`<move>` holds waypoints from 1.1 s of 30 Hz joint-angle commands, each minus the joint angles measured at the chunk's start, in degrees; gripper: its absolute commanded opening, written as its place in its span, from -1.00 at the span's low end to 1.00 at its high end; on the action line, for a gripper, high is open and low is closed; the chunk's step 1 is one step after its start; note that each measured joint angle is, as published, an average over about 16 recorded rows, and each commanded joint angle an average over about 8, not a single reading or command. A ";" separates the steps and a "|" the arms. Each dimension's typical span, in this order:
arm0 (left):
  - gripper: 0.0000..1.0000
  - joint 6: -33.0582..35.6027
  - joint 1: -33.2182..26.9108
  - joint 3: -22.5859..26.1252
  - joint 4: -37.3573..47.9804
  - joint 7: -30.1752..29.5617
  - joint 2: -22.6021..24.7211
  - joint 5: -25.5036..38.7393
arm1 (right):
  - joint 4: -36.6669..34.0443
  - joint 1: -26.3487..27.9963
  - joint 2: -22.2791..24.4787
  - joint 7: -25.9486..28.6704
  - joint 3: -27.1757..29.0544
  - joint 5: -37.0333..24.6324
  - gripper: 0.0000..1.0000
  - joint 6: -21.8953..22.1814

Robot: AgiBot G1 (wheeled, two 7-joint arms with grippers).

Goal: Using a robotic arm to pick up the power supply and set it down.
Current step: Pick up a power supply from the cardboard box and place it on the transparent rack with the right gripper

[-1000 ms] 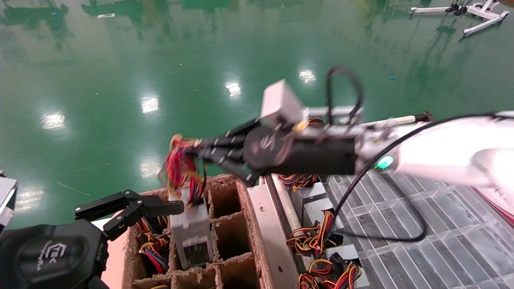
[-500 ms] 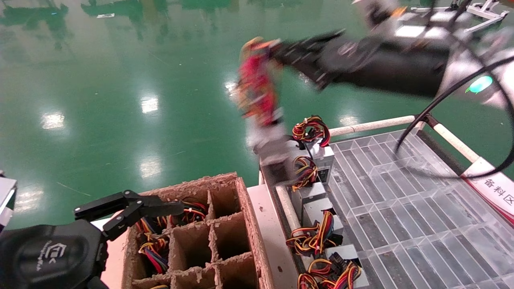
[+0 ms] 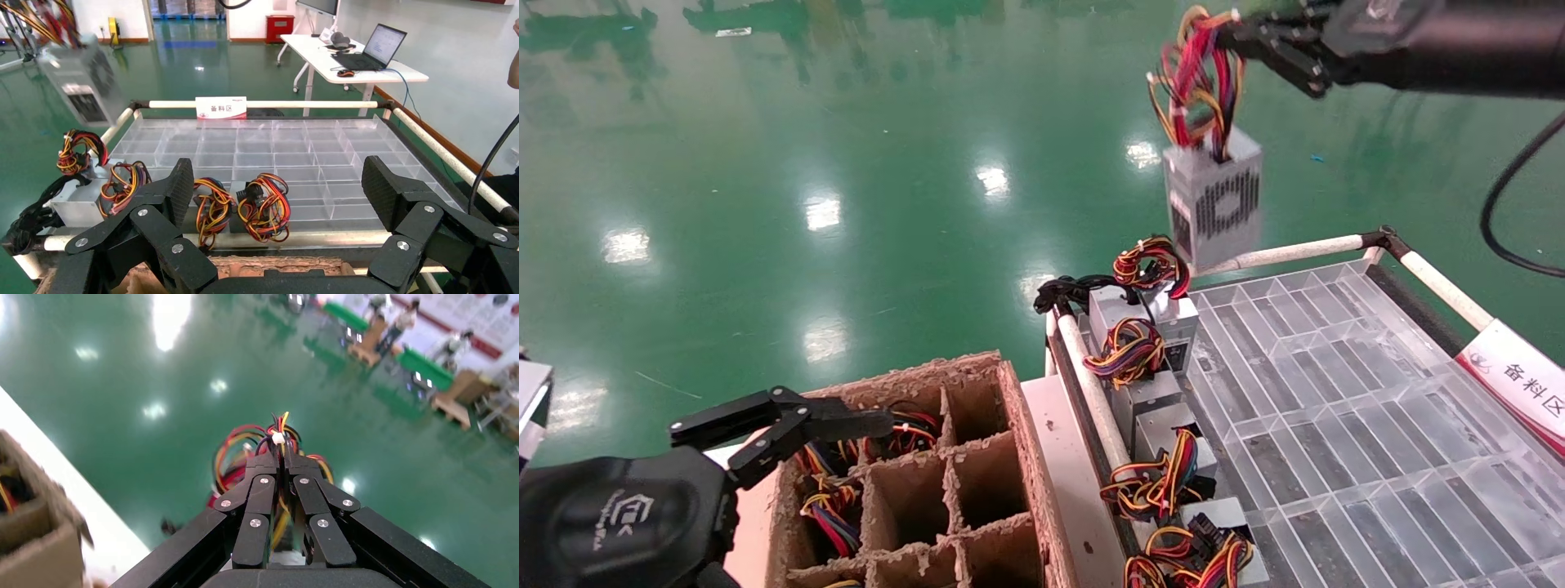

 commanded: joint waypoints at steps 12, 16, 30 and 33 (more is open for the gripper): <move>1.00 0.00 0.00 0.01 0.00 0.01 0.00 -0.01 | -0.25 1.50 0.96 1.03 -3.10 -4.47 -1.00 -1.48; 1.00 -0.01 0.00 0.02 0.00 0.01 -0.01 -0.01 | 0.01 2.24 1.33 1.53 -4.20 -6.05 -1.00 -3.36; 1.00 -0.01 -0.01 0.03 0.00 0.01 -0.01 -0.02 | 1.45 2.96 -1.37 -1.15 -9.39 -13.59 -1.00 -2.09; 1.00 -0.01 -0.01 0.03 0.00 0.02 -0.01 -0.02 | 1.68 2.46 -2.44 -2.68 -10.15 -14.71 -1.00 -0.94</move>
